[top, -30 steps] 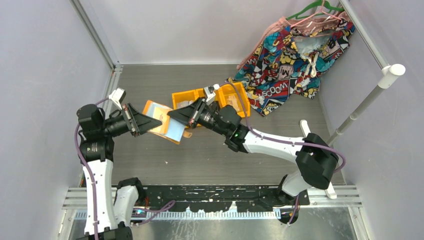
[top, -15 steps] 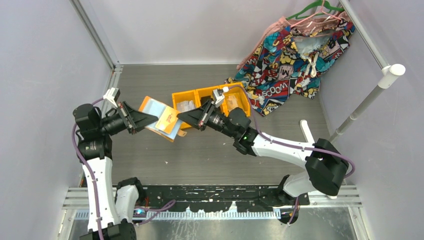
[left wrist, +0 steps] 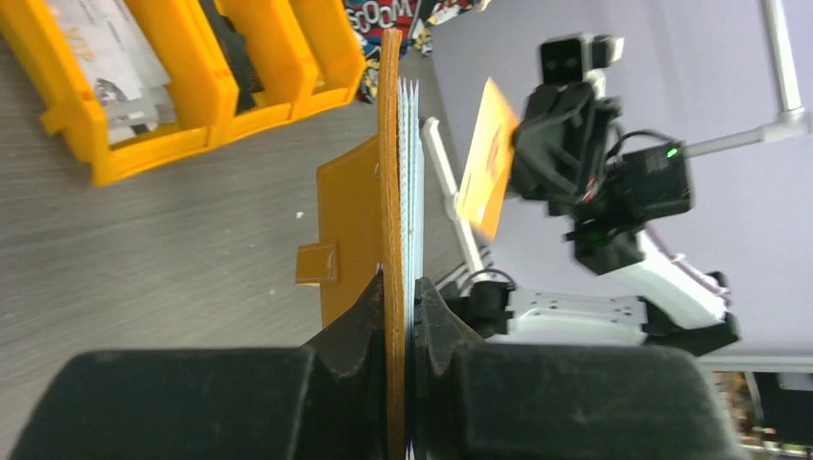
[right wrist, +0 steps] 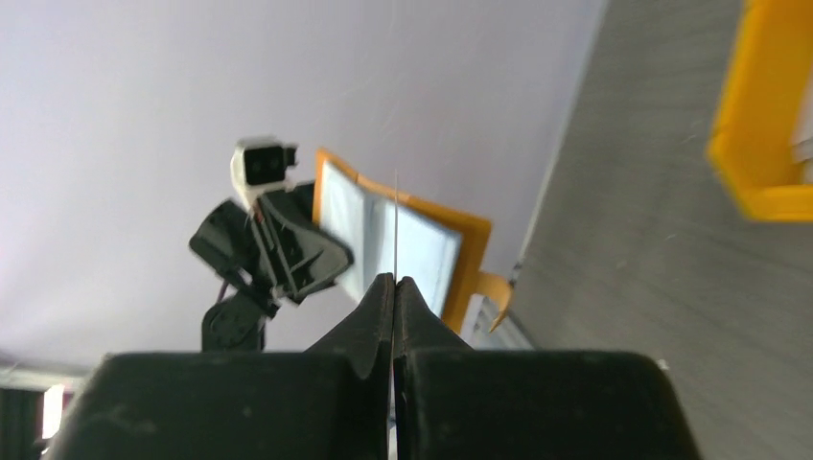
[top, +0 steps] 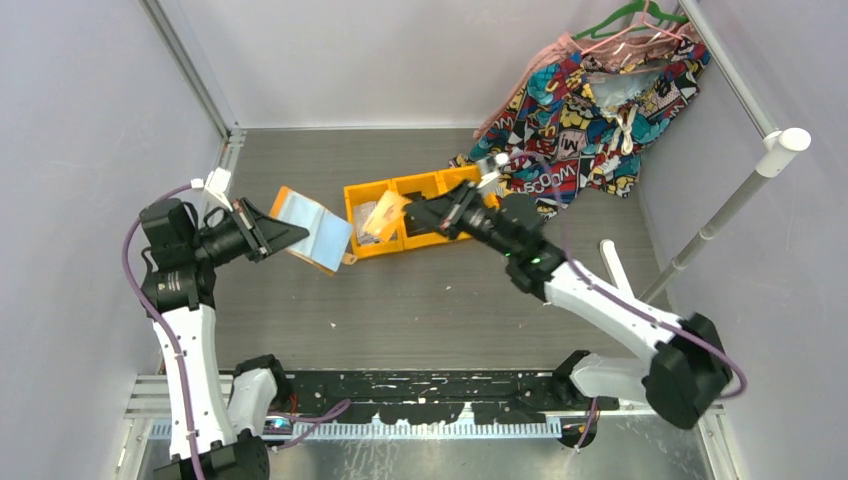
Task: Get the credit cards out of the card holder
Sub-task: Place the credit card in the storage box.
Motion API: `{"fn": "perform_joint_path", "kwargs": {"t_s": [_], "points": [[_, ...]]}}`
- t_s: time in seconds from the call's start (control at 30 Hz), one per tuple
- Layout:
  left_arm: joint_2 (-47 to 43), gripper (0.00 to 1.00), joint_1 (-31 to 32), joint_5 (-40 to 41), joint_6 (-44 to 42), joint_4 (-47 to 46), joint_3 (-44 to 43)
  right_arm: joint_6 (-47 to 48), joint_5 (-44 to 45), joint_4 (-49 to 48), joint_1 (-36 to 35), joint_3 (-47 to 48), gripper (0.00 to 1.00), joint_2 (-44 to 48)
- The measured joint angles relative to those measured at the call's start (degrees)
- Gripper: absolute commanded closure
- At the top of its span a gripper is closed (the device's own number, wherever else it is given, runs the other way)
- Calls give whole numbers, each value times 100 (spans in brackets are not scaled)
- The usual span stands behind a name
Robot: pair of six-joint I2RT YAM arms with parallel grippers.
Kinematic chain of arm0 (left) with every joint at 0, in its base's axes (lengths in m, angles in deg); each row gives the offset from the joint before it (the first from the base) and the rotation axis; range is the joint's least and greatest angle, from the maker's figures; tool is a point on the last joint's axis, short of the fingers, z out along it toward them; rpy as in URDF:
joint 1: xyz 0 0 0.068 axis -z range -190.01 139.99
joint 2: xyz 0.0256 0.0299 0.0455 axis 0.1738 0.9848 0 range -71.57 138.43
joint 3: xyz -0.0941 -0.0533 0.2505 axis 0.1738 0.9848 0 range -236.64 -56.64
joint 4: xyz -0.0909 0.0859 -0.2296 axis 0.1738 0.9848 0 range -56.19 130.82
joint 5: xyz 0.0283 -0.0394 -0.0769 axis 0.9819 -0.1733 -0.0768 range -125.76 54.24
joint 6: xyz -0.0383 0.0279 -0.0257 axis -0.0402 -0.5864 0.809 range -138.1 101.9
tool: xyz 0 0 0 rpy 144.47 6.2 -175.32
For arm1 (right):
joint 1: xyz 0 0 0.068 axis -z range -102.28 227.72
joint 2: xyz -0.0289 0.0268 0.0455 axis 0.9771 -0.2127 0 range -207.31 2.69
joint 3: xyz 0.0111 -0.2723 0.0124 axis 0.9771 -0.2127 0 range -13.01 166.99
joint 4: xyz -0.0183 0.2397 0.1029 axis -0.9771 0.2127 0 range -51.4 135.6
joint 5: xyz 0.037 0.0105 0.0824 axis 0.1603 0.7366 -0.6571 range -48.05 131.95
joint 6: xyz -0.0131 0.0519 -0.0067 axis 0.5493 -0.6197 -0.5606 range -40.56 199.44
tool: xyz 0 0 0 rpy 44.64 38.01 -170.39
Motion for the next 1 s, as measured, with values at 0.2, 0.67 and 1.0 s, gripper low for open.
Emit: {"fn": "perform_joint_path", "kwargs": {"t_s": [0.2, 0.67, 1.0], "points": [[81, 100, -11, -262, -1399, 750, -190, 1353, -210, 2531, 1543, 505, 99, 813], [-662, 91, -11, -1786, -3735, 1486, -455, 4518, 575, 6140, 2855, 3143, 99, -1834], [-531, 98, -11, -2017, -3871, 1108, -278, 5353, 376, 6452, 2855, 4393, 76, -3521]]}}
